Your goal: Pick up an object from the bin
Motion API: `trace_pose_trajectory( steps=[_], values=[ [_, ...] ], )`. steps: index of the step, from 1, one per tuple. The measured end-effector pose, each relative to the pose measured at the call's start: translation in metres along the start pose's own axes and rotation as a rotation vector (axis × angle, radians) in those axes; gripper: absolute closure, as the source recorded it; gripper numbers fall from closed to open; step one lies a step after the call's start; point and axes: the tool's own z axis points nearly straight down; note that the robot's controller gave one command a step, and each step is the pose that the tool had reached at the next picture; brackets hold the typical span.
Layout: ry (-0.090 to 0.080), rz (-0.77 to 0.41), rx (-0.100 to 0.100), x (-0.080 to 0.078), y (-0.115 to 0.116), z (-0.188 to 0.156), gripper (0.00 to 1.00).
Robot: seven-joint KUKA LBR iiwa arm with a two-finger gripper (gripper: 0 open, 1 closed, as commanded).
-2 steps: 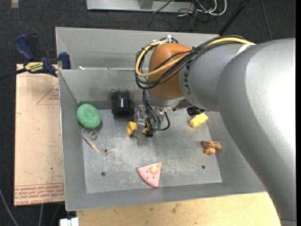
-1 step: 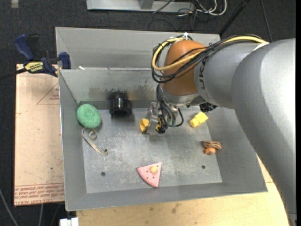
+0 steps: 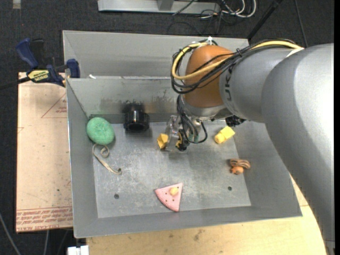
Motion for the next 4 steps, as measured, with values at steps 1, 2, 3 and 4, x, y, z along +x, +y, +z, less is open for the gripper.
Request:
trace_pose_trajectory(
  steps=[1,2,3,4],
  values=[
    [0.000,0.000,0.000,0.0000,0.0000,0.0000,1.00],
    [0.000,0.000,0.000,0.0000,0.0000,0.0000,1.00],
    [0.000,0.000,0.000,0.0000,0.0000,0.0000,1.00],
    [0.000,0.000,0.000,0.0000,0.0000,0.0000,1.00]
  ],
)
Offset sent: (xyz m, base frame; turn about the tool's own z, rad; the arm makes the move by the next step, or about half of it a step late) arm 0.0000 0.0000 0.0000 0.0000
